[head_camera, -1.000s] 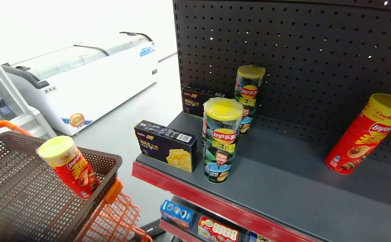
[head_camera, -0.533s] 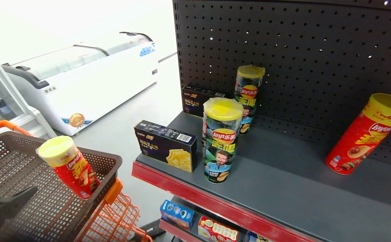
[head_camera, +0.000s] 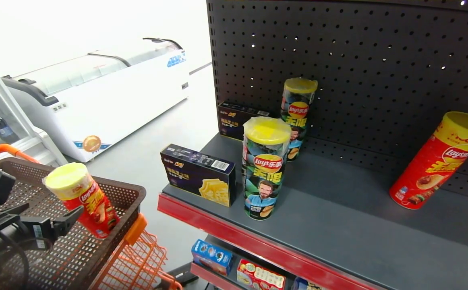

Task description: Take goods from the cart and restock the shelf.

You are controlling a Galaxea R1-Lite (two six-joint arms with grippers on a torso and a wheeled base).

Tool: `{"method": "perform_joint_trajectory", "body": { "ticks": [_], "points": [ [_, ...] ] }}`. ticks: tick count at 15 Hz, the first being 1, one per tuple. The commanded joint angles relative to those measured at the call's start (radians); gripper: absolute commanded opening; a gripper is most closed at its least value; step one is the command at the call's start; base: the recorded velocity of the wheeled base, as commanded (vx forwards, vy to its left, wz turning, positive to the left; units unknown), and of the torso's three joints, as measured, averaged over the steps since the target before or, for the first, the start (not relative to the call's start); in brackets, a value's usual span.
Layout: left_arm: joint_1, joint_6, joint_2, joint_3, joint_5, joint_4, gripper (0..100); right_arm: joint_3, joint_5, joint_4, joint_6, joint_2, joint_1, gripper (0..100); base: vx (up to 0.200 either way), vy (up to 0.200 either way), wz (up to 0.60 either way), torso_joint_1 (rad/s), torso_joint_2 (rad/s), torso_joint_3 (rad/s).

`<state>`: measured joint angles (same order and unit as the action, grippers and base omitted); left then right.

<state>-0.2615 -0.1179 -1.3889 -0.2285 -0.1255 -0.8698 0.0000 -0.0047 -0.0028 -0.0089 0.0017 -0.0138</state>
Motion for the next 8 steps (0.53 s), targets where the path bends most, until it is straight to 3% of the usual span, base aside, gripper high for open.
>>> {"method": "perform_joint_trajectory", "body": {
  "ticks": [1,4,5,8],
  "points": [
    [0.007,0.021,-0.202,0.028,0.000,-0.143,100,0.000,0.000,0.001,0.000,0.001,0.000,100,0.000,0.000,0.00,0.000,0.00,0.000],
    [0.007,0.038,-0.320,0.012,0.001,-0.267,100,0.000,0.000,0.000,0.000,0.001,0.000,100,0.000,0.000,0.00,0.000,0.00,0.000],
    [0.008,0.064,-0.384,-0.003,0.001,-0.325,100,0.000,0.000,0.000,0.000,0.001,0.000,100,0.000,0.000,0.00,0.000,0.00,0.000],
    [0.008,0.081,-0.456,-0.048,0.001,-0.385,100,0.000,0.000,0.000,0.000,0.001,0.000,100,0.000,0.000,0.00,0.000,0.00,0.000]
  ]
}}
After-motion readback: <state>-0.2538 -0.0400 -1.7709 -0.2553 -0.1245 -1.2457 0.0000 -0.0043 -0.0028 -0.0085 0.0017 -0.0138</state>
